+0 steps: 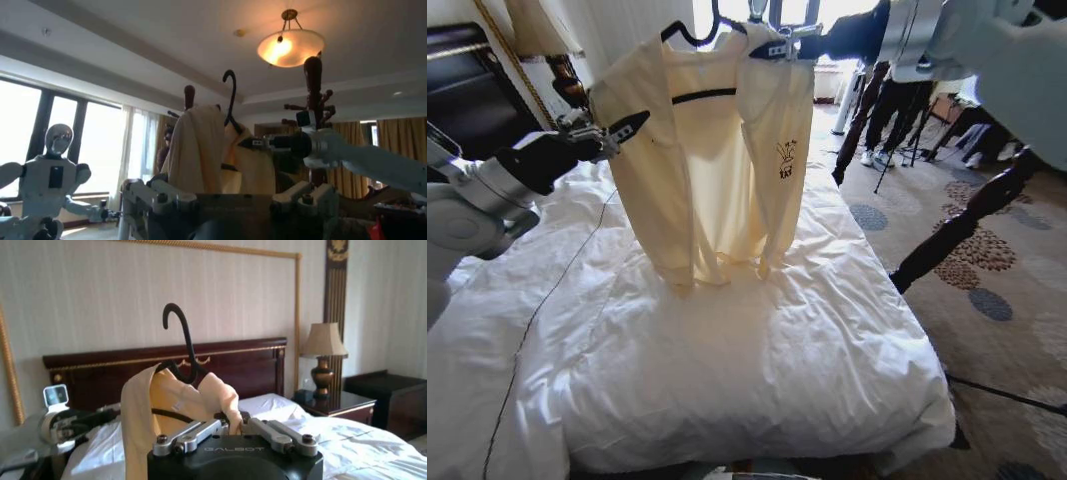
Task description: Pick up the clothes from the bed and hang them on the clothes hanger.
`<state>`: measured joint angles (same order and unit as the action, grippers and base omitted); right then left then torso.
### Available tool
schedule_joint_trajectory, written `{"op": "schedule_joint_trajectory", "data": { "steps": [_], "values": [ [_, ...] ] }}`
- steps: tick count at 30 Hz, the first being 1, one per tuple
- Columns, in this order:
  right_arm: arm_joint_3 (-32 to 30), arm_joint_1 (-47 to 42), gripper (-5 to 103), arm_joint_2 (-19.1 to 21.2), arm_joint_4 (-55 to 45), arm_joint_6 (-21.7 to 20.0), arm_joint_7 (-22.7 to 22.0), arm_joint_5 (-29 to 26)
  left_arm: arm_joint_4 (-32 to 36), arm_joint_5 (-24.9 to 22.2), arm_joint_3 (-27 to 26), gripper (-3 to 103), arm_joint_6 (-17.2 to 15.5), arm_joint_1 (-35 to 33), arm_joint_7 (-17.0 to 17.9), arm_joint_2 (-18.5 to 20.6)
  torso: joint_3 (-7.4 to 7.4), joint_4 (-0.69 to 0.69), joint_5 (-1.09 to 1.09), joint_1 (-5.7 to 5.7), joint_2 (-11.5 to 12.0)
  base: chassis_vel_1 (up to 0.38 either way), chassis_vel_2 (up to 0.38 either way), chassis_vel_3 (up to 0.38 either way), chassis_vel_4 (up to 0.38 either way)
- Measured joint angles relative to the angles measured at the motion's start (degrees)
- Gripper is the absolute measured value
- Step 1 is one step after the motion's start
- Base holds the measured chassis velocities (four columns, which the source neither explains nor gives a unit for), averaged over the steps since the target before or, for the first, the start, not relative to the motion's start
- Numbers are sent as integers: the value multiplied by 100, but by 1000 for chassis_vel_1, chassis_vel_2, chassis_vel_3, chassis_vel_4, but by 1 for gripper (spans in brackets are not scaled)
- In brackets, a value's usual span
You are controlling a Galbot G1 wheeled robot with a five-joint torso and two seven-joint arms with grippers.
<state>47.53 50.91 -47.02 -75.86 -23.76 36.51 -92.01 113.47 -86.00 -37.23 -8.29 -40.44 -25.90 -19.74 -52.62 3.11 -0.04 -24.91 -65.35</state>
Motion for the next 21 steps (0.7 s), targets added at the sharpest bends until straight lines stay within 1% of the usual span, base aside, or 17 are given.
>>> {"op": "schedule_joint_trajectory", "data": {
  "steps": [1,2,4,9,10,13,14,17,21],
  "values": [
    [0,0,0,0,0,0,0,0,0,0,0,100,0,0,0,0,0,0,0,0,0,0,0,0,0],
    [-81,-104,0,102,-164,66,-253,-174,-5,0,-5,100,-2,-9,0,0,0,0,1,0,0,0,0,0,0],
    [-250,-284,0,247,-378,96,-474,-311,-9,0,-7,100,-2,-25,-2,-2,0,1,3,0,0,0,0,0,0],
    [-434,-534,0,543,-729,132,-652,-459,0,23,-1,100,-3,-49,-4,-40,0,1,2,0,0,0,0,0,0],
    [-434,-534,0,543,-729,132,-652,-459,0,23,-1,100,-3,-49,-4,-40,0,1,2,0,0,0,0,0,0],
    [-639,-743,0,780,-1052,224,-942,-645,24,42,12,100,-3,-72,-2,-72,0,1,1,0,0,0,0,0,0],
    [-639,-743,0,780,-1052,224,-942,-645,24,42,12,100,-3,-72,-2,-72,0,1,1,0,0,0,0,0,0],
    [-1008,-1072,0,988,-1404,294,-1395,-930,30,45,15,100,-3,-78,-2,-69,0,1,2,0,0,0,0,0,0],
    [-1257,-1306,0,1197,-1617,356,-1546,-985,38,45,20,100,-4,-78,-2,-55,0,1,3,0,0,0,0,0,0]
  ]
}}
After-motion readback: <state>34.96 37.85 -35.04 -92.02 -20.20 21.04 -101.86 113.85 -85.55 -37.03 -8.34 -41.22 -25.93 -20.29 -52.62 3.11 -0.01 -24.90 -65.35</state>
